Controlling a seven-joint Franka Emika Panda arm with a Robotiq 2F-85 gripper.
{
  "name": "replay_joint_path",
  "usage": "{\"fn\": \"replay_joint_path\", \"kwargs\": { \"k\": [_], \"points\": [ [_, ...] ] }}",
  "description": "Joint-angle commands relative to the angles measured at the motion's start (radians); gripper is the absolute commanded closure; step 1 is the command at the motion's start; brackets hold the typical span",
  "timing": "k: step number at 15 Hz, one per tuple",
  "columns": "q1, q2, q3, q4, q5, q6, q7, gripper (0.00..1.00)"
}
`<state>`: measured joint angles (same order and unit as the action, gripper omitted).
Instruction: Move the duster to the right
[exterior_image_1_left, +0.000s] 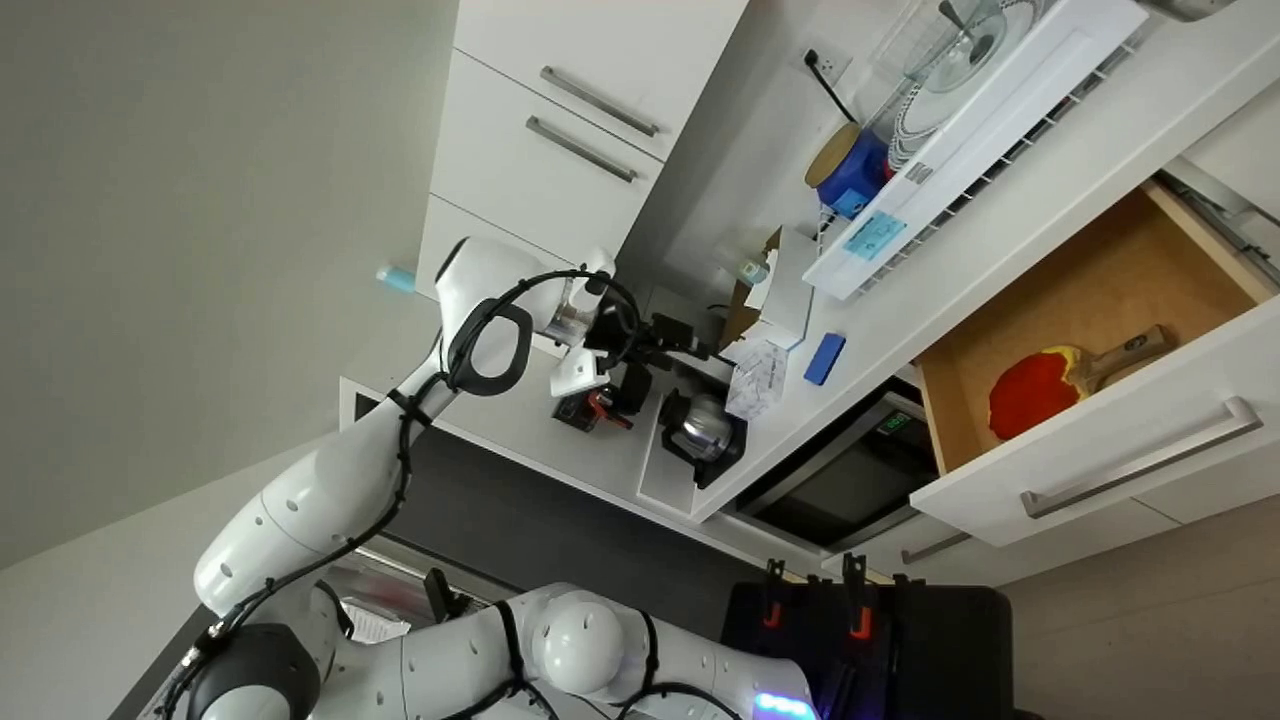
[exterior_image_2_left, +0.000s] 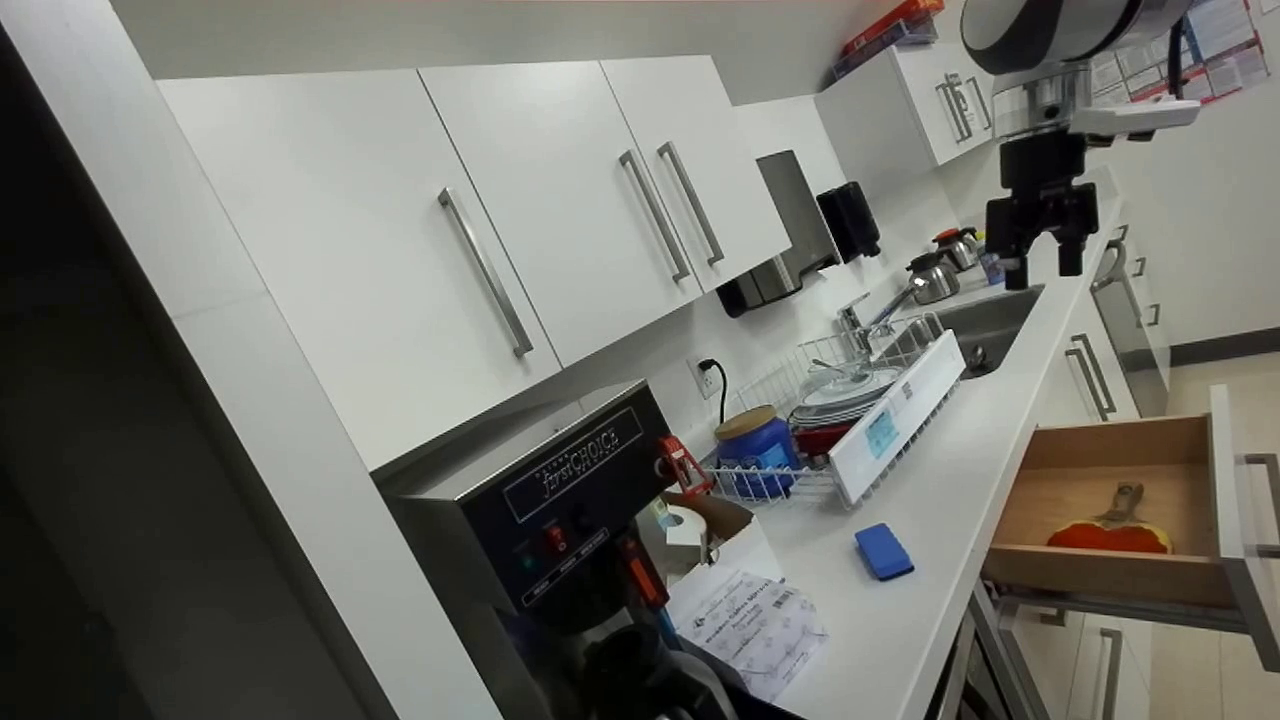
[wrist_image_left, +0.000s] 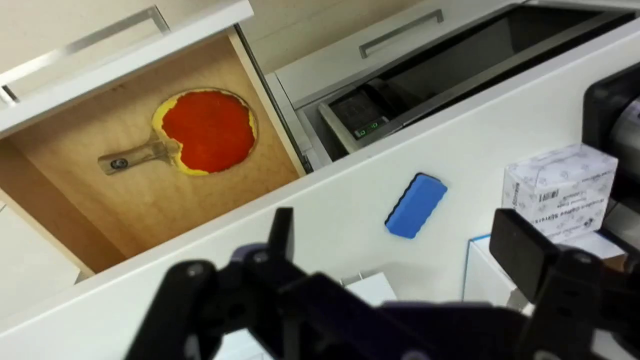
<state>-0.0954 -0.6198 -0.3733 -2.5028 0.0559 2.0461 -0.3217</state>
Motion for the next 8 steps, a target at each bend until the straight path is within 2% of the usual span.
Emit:
{"fn": "replay_joint_path", "kwargs": {
  "k": [1, 6, 7, 8],
  "points": [
    [0.019, 0.077, 0.103, -0.054, 0.082, 0.222, 0.109, 0.00],
    [0.076, 0.243, 0.237, -0.085, 0.149, 0.491, 0.255, 0.00],
    [0.078, 0.279, 0.253, -0.078, 0.145, 0.524, 0.274, 0.00],
    [0.069, 0.217, 0.236, -0.094, 0.129, 0.468, 0.238, 0.00]
  ]
}}
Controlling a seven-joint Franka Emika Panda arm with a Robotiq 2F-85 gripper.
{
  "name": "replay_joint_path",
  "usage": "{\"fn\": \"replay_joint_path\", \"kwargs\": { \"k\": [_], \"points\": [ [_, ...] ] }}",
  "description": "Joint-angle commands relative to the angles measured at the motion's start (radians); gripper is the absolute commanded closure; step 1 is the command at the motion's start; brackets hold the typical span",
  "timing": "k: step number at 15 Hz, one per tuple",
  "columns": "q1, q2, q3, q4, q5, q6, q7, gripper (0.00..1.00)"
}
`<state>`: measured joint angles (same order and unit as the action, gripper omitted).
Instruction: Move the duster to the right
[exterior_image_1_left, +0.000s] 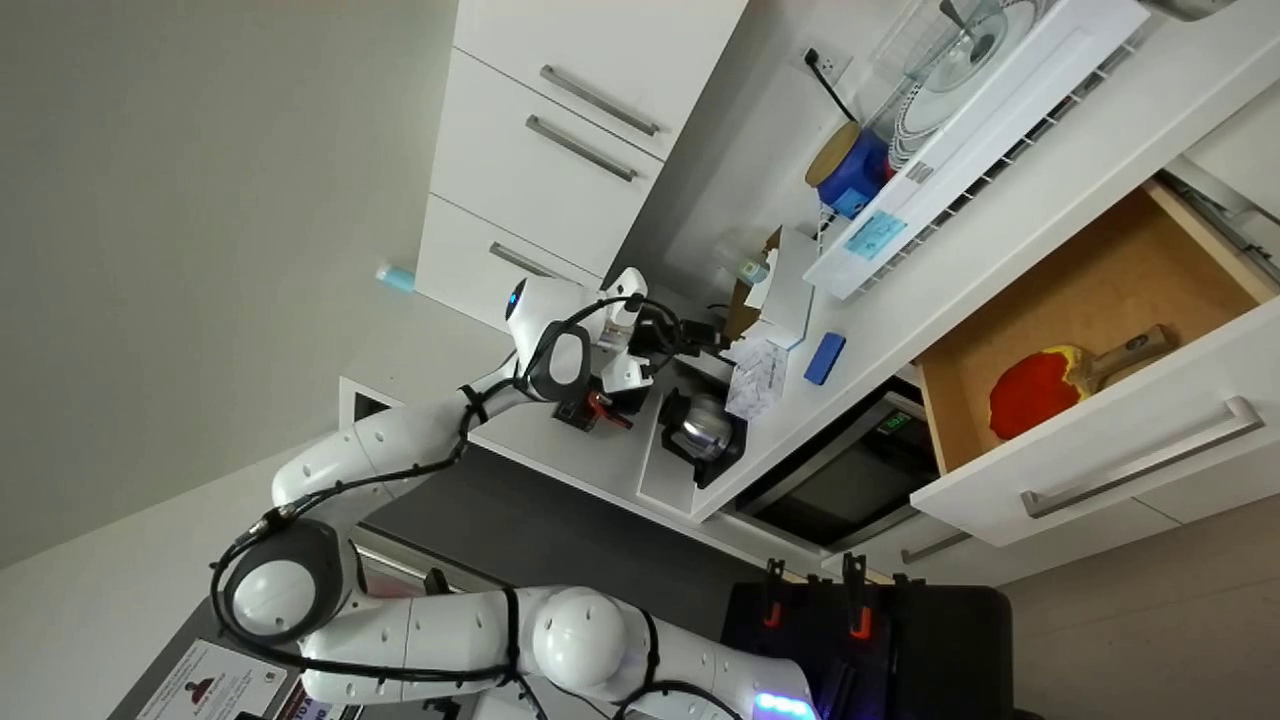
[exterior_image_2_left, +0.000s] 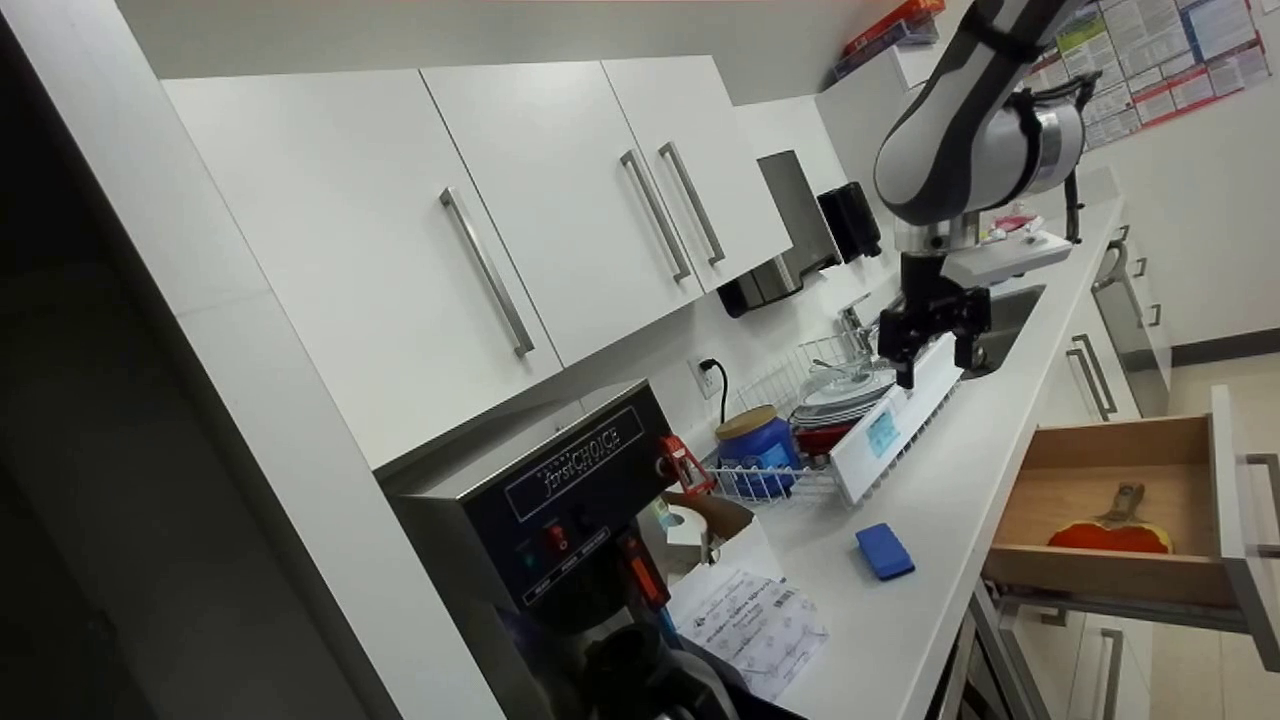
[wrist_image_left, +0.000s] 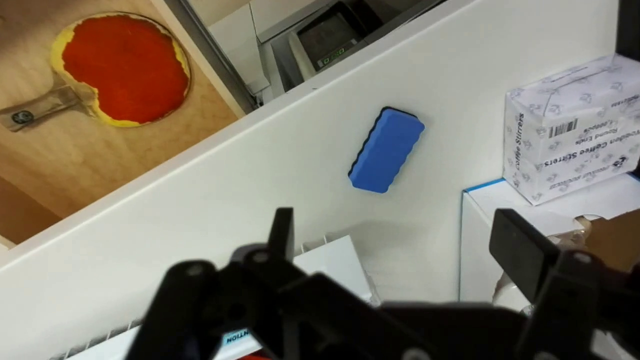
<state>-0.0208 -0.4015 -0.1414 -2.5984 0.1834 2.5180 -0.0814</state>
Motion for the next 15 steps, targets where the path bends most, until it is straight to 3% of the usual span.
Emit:
{"fn": "replay_joint_path", "kwargs": {
  "k": [1, 7, 13, 15],
  "points": [
    [0.000, 0.029, 0.018, 0.002, 0.002, 0.026, 0.015, 0.00],
    [0.006, 0.083, 0.025, 0.019, 0.017, 0.071, 0.033, 0.00],
    [0.080, 0.311, 0.033, 0.170, 0.232, 0.133, 0.052, 0.00],
    [0.060, 0.408, 0.065, 0.235, 0.205, 0.146, 0.118, 0.00]
  ]
}}
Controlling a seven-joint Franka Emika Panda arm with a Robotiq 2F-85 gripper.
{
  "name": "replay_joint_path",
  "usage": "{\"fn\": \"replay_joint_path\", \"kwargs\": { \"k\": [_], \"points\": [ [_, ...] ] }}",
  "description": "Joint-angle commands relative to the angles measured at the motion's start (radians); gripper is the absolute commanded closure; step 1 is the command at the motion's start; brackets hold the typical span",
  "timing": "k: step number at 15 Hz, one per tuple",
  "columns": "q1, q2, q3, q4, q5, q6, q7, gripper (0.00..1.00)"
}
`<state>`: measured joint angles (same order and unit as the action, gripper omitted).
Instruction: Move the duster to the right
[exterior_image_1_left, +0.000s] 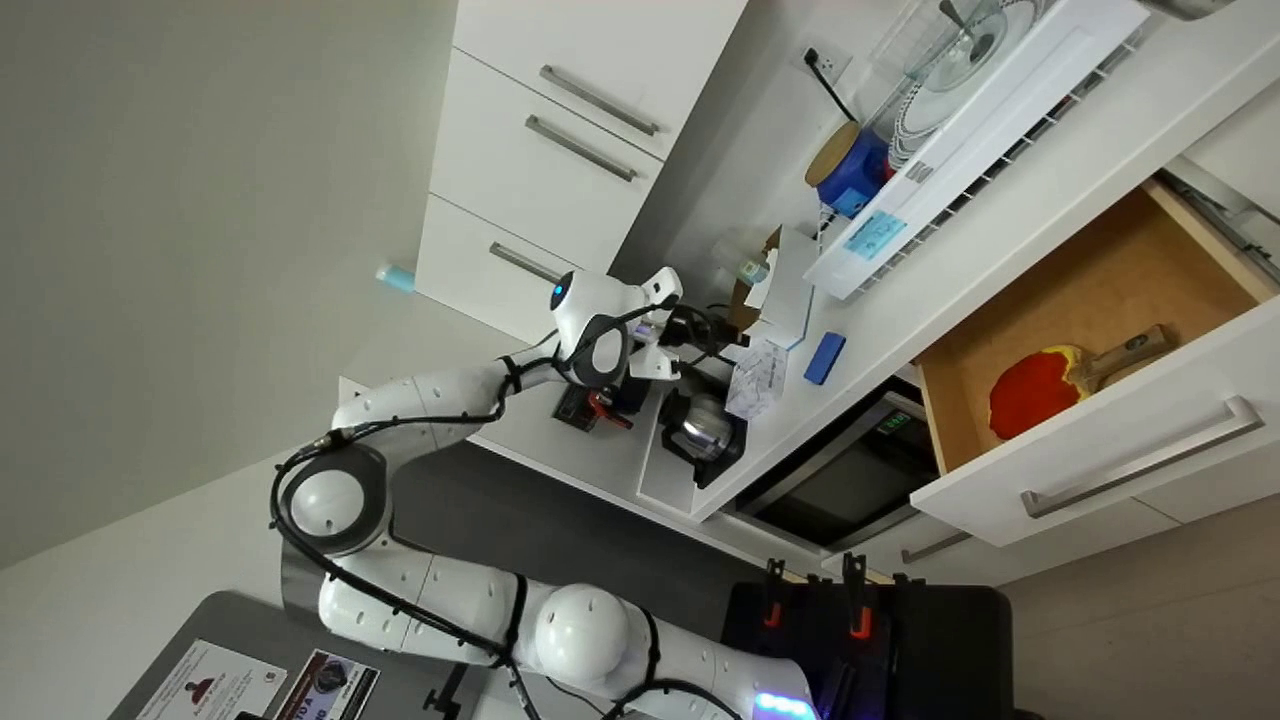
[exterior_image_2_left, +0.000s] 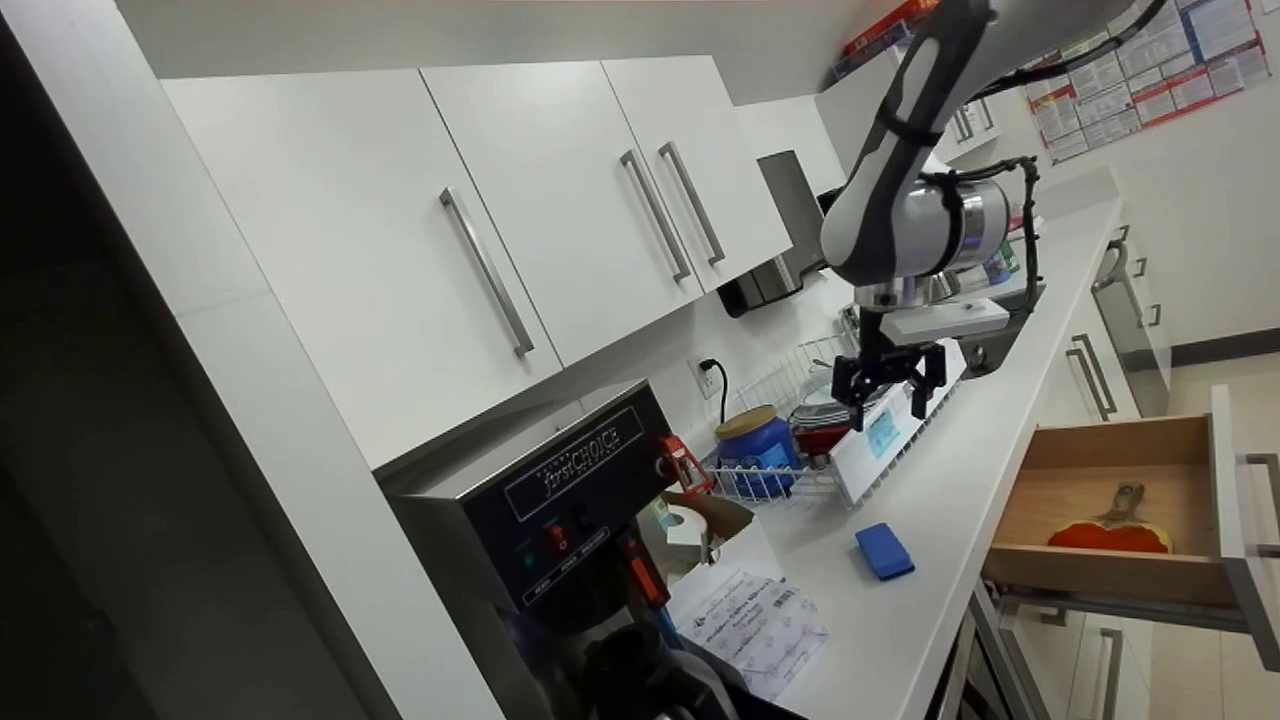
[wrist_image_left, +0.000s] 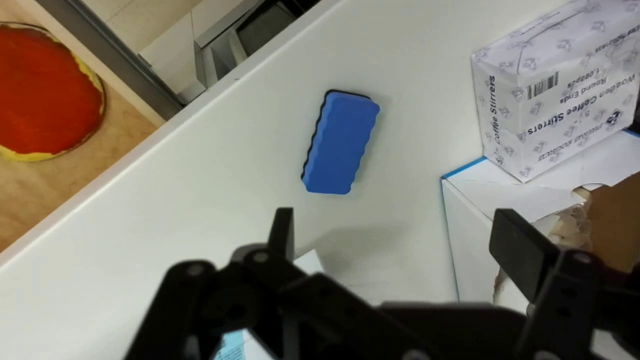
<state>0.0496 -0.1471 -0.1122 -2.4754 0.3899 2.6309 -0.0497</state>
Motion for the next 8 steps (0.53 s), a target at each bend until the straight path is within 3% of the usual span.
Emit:
{"fn": "replay_joint_path", "kwargs": {
  "k": [1, 8],
  "points": [
    [-0.021, 0.199, 0.048, 0.145, -0.038, 0.031, 0.142, 0.00],
    [0.008, 0.428, 0.043, 0.282, -0.247, 0.061, 0.417, 0.00]
  ]
}}
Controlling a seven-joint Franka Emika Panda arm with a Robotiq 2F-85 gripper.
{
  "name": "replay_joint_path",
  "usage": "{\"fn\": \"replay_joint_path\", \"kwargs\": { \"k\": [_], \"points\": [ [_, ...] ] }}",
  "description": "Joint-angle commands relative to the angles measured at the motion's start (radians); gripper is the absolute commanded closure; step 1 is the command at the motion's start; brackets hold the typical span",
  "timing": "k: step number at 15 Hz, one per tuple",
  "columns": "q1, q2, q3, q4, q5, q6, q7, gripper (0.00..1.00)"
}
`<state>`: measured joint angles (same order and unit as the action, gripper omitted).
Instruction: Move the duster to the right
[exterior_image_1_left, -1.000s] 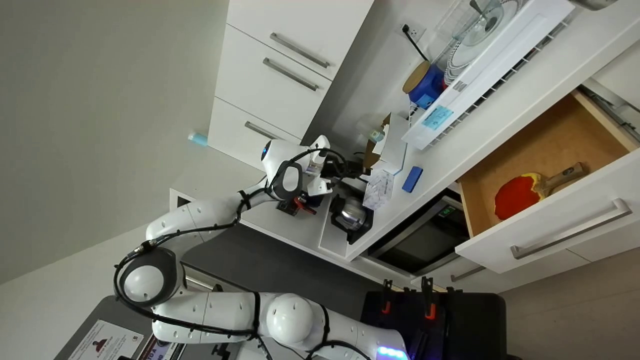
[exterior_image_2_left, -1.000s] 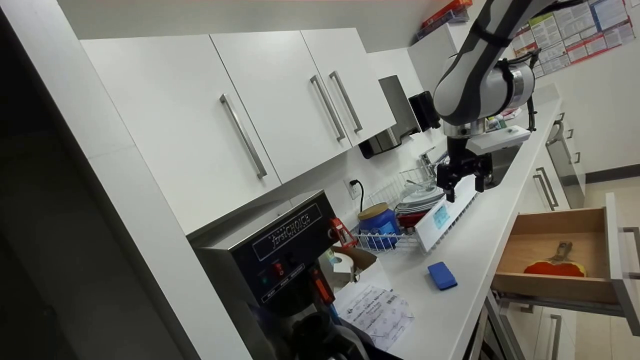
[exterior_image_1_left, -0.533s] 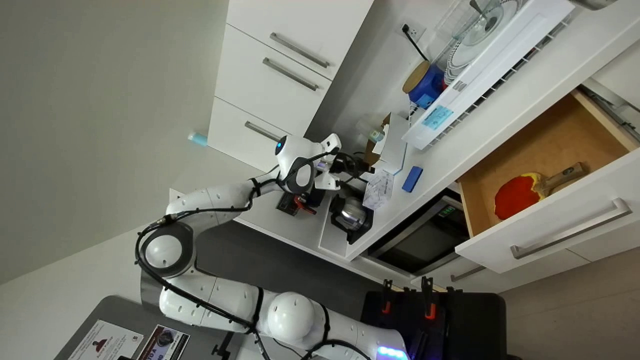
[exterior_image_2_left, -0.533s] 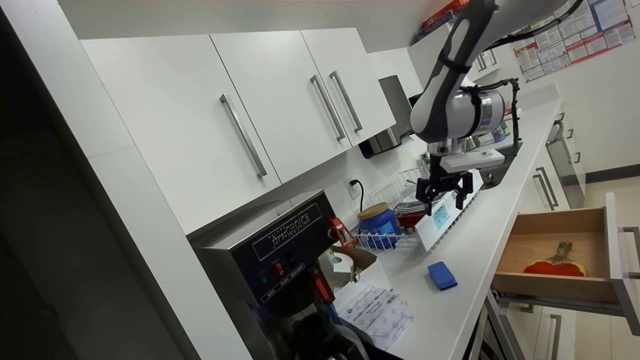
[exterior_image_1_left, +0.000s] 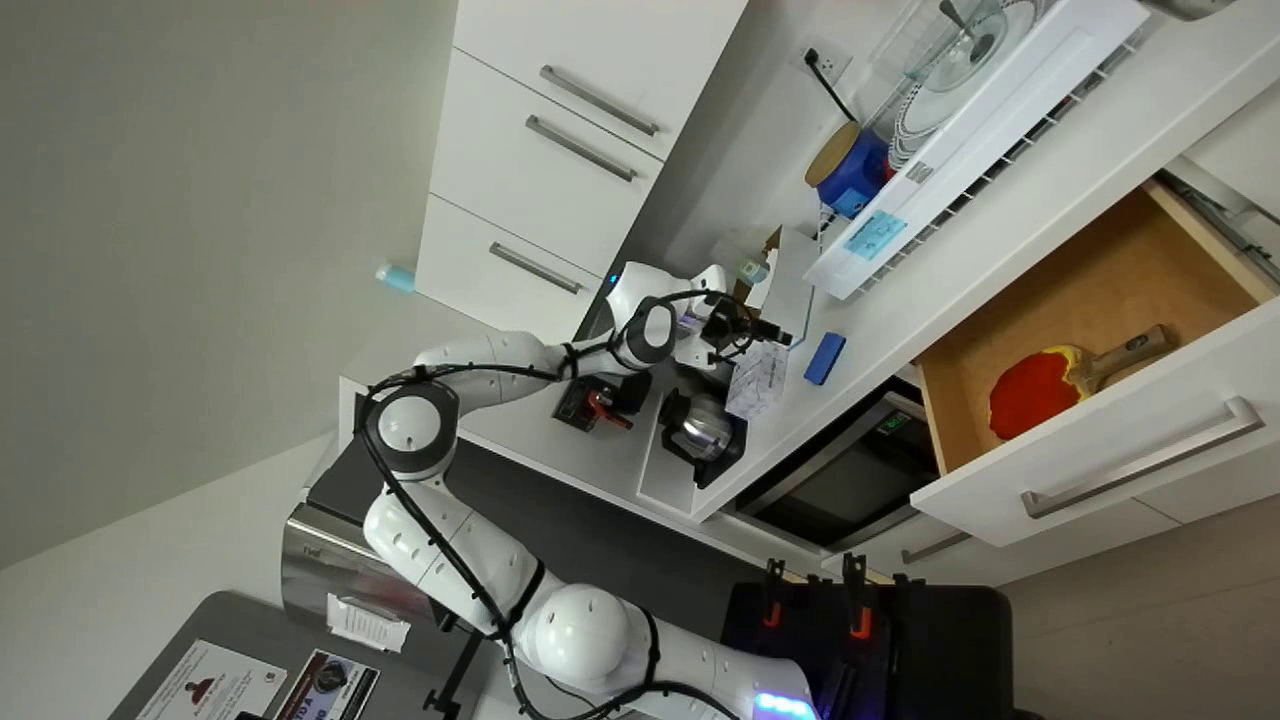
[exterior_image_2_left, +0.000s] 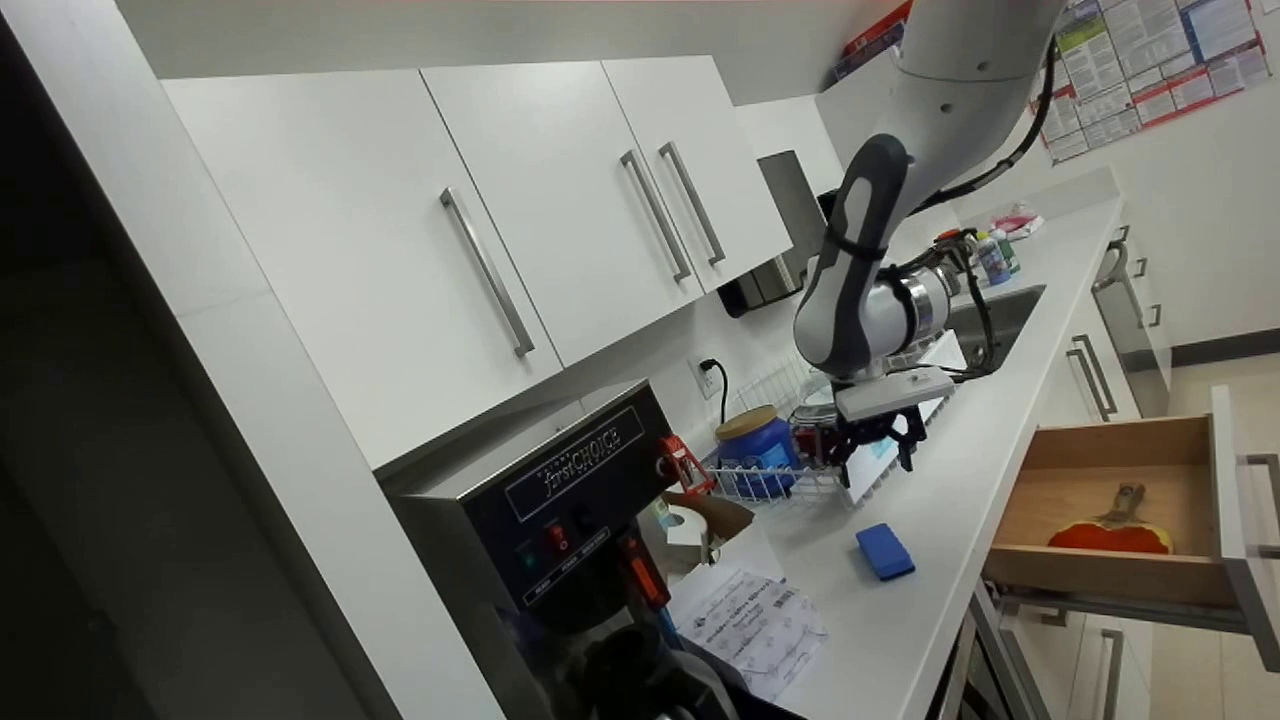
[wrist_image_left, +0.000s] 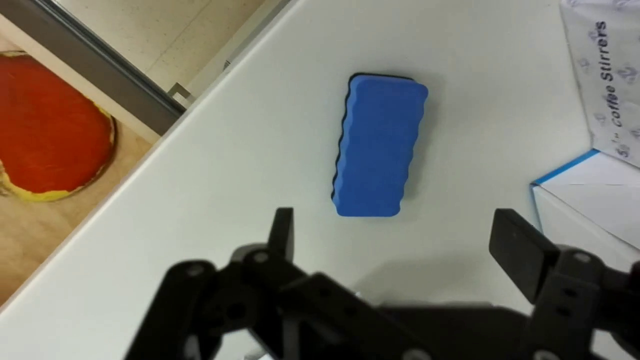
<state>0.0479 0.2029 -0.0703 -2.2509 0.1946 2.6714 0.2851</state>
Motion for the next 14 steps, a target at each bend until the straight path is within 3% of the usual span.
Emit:
{"fn": "replay_joint_path", "kwargs": {
  "k": [1, 14],
  "points": [
    [0.014, 0.103, -0.001, 0.071, -0.061, 0.024, 0.094, 0.00],
    [0.053, 0.290, -0.022, 0.173, -0.087, 0.077, 0.094, 0.00]
  ]
}}
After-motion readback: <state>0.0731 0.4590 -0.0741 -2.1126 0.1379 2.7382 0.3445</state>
